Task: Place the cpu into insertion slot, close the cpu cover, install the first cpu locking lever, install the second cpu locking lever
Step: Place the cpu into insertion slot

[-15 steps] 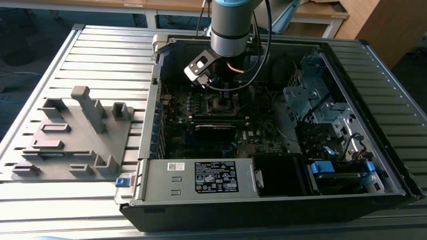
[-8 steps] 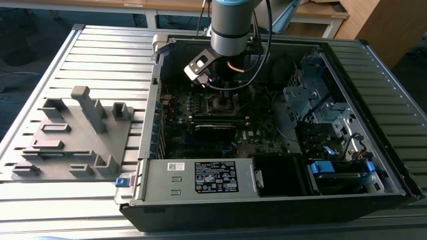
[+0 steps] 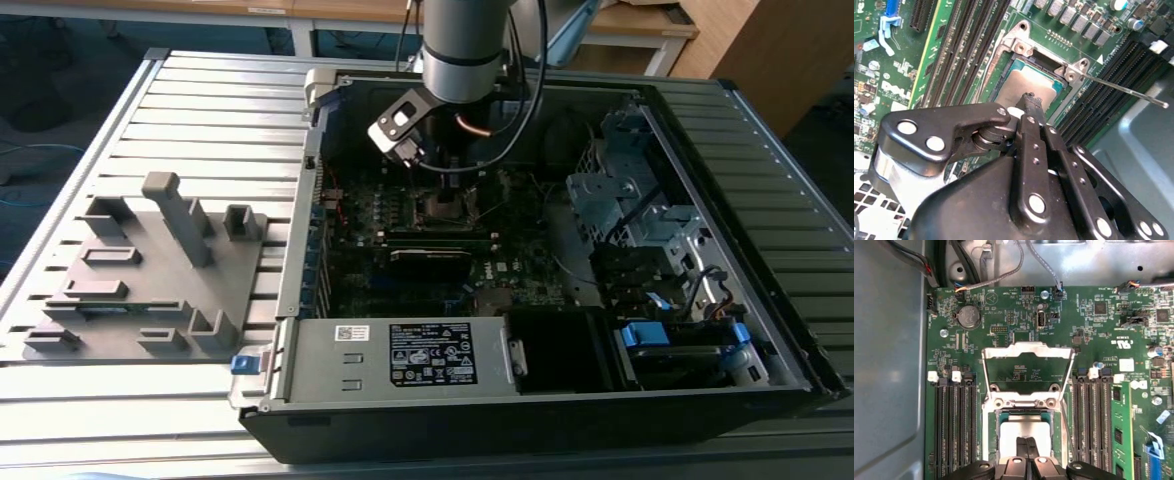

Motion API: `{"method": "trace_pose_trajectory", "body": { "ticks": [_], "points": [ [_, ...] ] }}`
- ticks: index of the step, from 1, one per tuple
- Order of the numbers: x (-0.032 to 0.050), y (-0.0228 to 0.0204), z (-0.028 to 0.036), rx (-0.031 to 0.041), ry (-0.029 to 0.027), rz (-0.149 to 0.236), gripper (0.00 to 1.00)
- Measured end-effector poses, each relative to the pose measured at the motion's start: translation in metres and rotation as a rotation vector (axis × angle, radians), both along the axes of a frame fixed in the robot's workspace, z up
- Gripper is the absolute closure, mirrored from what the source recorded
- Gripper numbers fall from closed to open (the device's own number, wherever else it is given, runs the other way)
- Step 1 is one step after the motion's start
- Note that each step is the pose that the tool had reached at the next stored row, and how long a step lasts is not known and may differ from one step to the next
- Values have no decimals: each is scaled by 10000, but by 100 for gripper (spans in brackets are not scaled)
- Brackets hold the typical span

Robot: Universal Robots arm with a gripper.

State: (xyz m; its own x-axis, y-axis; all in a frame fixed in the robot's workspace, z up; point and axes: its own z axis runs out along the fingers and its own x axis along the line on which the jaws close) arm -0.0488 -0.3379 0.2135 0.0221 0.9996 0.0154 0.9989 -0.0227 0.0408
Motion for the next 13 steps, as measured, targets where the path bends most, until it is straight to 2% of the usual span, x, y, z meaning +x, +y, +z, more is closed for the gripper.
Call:
{"method": "trace_pose_trajectory", "body": {
  "ticks": [4, 13],
  "points": [
    [0, 0, 53, -2, 1, 0, 89],
    [0, 0, 115, -1, 1, 0, 89]
  ]
}}
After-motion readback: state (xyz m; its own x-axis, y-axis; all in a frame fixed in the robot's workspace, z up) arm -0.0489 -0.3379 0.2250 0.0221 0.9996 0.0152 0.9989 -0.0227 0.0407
